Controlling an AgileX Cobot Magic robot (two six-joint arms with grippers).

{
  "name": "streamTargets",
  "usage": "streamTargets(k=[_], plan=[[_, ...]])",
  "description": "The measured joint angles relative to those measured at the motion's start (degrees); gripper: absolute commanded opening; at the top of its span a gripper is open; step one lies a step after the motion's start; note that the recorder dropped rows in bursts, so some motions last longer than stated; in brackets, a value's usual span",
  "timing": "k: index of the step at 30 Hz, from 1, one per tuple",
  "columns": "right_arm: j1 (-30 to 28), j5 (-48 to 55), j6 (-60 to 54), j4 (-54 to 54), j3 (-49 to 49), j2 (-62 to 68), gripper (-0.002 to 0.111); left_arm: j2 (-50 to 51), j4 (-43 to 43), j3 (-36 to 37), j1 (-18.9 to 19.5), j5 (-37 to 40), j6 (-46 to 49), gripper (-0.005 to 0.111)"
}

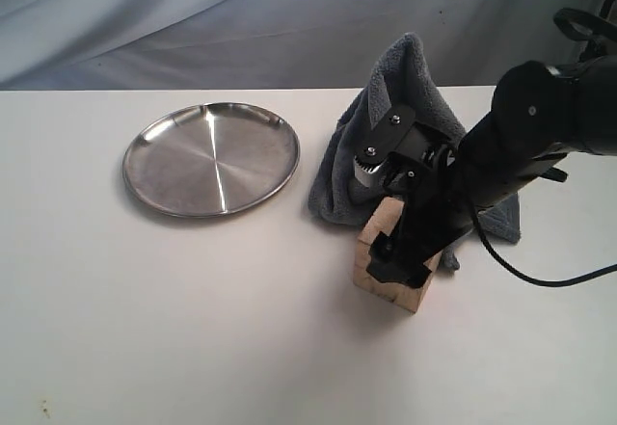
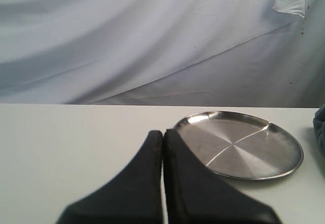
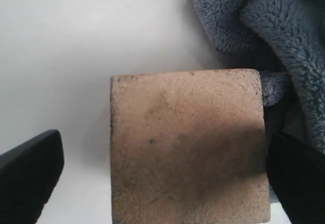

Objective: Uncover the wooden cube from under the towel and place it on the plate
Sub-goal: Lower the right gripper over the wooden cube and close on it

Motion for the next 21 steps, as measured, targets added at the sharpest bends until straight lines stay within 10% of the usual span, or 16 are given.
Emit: streamTargets(k=[21], plan=[[0.0,-2.2,-1.9,-2.8,0.0,2.7,0.105,0.0,0.0,0.0,0.0,0.0,0.0,0.001]])
